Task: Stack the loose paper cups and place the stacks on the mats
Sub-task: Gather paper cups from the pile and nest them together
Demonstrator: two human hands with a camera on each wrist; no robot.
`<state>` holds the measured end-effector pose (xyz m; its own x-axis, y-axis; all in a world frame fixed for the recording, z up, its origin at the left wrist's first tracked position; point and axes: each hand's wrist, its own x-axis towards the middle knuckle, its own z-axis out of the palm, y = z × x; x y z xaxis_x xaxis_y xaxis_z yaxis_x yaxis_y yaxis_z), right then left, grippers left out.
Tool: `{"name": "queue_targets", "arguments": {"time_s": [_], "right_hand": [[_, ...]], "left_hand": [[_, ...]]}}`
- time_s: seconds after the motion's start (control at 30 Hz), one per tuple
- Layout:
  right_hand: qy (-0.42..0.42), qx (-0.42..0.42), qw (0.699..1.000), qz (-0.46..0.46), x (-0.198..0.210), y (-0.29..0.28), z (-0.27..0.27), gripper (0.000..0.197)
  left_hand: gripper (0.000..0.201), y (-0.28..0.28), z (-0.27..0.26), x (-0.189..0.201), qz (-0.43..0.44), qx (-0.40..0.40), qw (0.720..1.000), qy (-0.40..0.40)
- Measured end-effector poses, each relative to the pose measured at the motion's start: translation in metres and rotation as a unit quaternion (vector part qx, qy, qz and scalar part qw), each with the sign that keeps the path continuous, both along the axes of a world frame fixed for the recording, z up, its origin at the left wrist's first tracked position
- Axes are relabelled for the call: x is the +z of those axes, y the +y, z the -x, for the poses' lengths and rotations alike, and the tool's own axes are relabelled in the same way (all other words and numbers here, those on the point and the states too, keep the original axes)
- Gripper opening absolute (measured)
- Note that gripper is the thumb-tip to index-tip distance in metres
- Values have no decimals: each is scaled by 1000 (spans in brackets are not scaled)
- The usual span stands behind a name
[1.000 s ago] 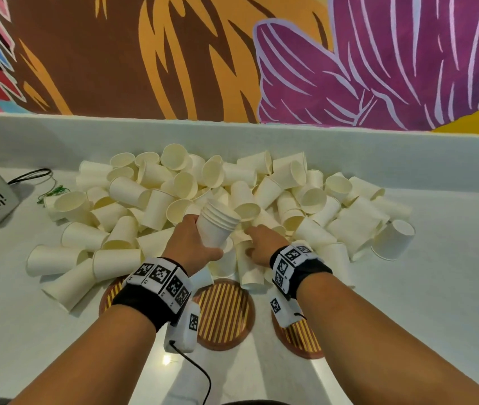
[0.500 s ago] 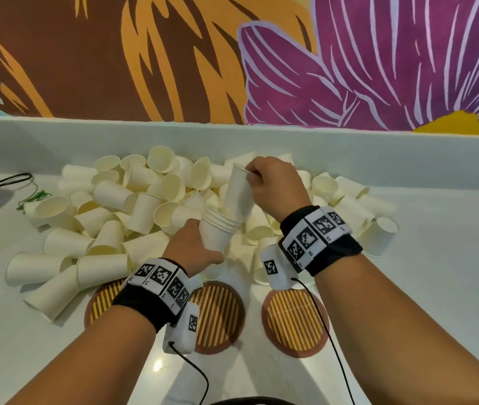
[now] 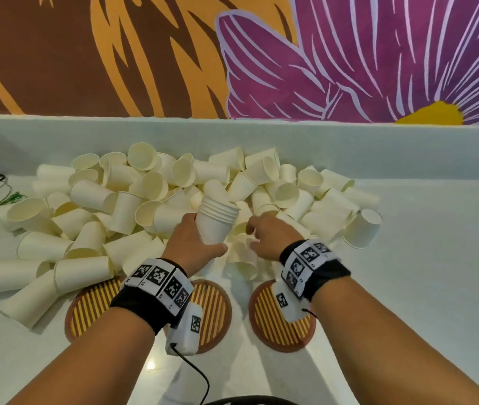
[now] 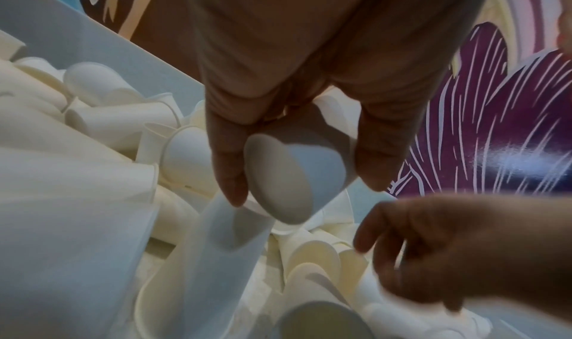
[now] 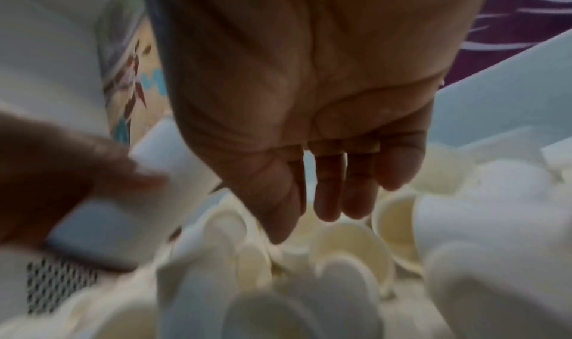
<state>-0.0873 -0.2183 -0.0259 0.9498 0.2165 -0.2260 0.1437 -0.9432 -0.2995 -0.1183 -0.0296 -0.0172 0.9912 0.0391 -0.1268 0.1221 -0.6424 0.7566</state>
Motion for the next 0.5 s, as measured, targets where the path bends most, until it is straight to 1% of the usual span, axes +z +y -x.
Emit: {"name": "queue_targets", "arguments": {"time_s": [0.07,0.13,0.17,0.3,0.43,0.5], "right_hand": [[36,18,997,59,-23,6,10,44],[19,34,994,101,-39,14,18,51],[-2,38,994,104,-43,16,20,49],[-71,6,997,30,-31,10,12,29],[-131,-38,991,-1,-4,-6,-1,24],[-163,-81,982,-59,10,-14,-6,21]], "left_hand": [[78,0,-2,1,-2,4,1000,-4],[79,0,-3,2,-3,6,1000,-4],[79,0,-3,2,-4,7,1000,-3],[80,1,-1,-1,-11,10,1000,4],[78,0,4,-2,-15,22,1000,12],[75,-1,6,-1,-25,21,999,12]]}}
